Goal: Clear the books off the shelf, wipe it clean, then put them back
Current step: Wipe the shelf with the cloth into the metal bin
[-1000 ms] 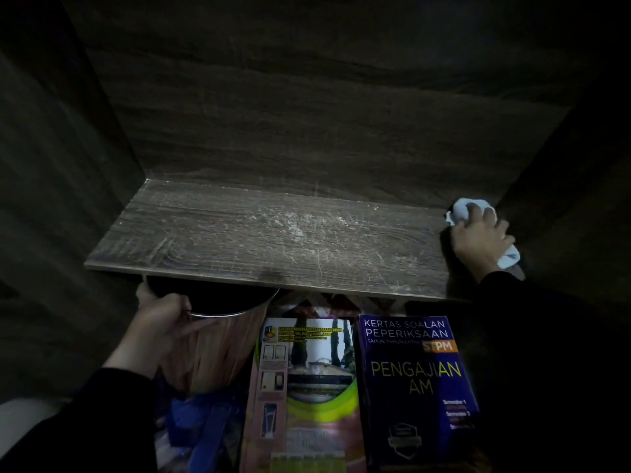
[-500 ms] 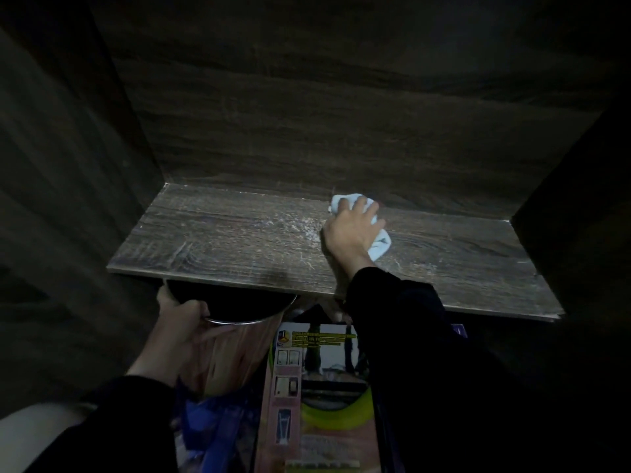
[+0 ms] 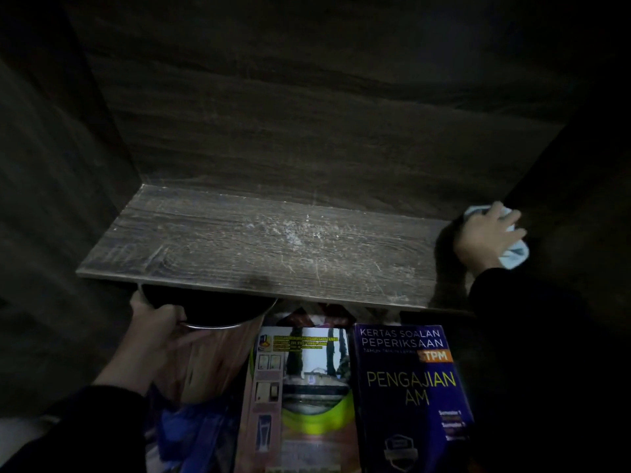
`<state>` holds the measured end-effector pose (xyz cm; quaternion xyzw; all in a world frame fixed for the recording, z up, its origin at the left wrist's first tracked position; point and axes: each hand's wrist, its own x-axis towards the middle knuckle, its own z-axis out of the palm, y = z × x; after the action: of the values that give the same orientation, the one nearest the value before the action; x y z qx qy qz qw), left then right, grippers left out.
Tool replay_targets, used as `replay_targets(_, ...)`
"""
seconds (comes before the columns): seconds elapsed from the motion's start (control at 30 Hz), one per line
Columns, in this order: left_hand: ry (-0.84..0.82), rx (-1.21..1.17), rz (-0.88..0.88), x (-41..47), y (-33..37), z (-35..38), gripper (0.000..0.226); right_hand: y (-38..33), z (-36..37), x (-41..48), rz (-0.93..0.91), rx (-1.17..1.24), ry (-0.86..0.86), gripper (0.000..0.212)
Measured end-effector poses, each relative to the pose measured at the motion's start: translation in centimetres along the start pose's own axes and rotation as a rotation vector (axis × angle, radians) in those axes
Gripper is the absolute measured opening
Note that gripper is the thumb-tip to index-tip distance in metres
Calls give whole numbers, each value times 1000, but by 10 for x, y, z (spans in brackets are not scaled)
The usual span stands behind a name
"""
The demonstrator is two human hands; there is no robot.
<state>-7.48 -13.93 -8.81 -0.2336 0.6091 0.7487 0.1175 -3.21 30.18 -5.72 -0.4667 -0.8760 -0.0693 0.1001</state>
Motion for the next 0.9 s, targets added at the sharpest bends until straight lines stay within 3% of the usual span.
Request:
replay_targets(0.1,5,0,-14,4,-1,-3,72,2,3,6,-59,-181,-139,41)
replay_targets(0.3,2,3,-8,5,-2,-4,72,-3,-8,25,14,-101,-281,42)
replay_targets(0.43,1,-8,-16,3,0,-3,70,-14,-10,17,138,78,-257,41)
replay_targets(0.6,-10,-7,-20,0,1,-3,69,-74,1,-24,156,180,-182,43)
replay_targets(0.77,-38,-38,-27,-6,5,-3,71,-144,-10,-64,56,226,-206,43)
replay_targets(0.9,-33,-46,-11,-8,5,-5,74,-209,-21,-106,-140,263,-262,45)
